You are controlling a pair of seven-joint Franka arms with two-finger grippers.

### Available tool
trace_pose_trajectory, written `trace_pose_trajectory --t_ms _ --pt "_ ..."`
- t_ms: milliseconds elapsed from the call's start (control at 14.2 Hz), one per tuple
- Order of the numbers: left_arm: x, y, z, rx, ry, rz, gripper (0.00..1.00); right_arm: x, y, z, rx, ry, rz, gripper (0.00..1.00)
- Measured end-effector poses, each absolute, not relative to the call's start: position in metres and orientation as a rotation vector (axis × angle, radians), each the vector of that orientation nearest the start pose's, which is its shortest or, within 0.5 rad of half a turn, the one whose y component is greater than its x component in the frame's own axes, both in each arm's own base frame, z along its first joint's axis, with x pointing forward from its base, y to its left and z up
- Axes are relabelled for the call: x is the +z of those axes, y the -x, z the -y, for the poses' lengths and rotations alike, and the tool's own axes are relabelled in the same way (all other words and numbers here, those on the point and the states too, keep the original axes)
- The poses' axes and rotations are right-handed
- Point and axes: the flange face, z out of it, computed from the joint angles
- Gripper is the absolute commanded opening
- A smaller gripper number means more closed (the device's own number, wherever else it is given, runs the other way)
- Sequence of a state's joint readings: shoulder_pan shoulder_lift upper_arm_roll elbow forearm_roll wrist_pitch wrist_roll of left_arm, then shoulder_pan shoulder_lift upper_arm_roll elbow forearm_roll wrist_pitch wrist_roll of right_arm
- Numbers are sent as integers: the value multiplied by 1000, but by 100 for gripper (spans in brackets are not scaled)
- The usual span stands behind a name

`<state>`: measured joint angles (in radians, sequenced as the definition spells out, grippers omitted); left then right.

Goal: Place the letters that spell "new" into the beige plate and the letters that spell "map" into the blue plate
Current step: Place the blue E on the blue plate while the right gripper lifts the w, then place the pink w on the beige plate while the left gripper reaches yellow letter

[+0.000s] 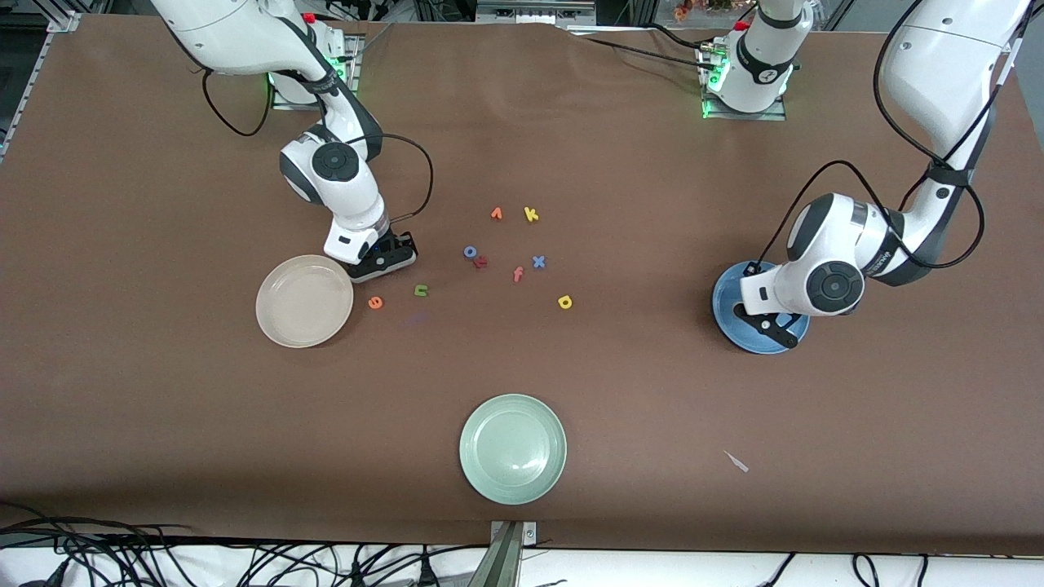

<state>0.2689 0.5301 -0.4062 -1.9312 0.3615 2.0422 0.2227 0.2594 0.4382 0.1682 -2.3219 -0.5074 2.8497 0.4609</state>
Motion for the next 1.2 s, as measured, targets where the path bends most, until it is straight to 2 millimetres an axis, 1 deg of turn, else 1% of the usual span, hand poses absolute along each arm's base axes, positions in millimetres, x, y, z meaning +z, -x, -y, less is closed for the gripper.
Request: trace_pose_trajectory --t_ms 70,141,282,423,493,634,704,845,1056,1127,1197 --pt "208 -580 58 530 2910 -860 100 162 -462 -243 -223 3105 671 21" --pt "215 -582 68 504 2913 -886 100 162 -462 -243 -223 3105 671 14" --pt "241 -587 106 425 2912 -939 100 163 -462 -243 -224 3105 671 13" --pt "271 -590 147 340 2918 -934 100 163 -462 -243 -221 3108 673 13" --pt "281 -591 167 304 2924 -916 100 163 -463 -241 -207 3121 675 13" --pt "293 -592 208 246 2945 -844 100 168 -473 -235 -144 3177 698 13" --pt "294 -592 228 227 2964 -789 100 175 -480 -234 -118 3205 719 13" --pt "287 -590 267 216 3009 -662 100 196 -497 -234 -70 3234 744 13" --pt "261 -585 319 246 3072 -426 100 242 -528 -234 57 3180 811 13" --pt "252 -584 334 256 3088 -338 100 255 -538 -229 80 3160 851 13" --pt "245 -583 346 265 3102 -248 100 263 -546 -217 89 3151 886 13"
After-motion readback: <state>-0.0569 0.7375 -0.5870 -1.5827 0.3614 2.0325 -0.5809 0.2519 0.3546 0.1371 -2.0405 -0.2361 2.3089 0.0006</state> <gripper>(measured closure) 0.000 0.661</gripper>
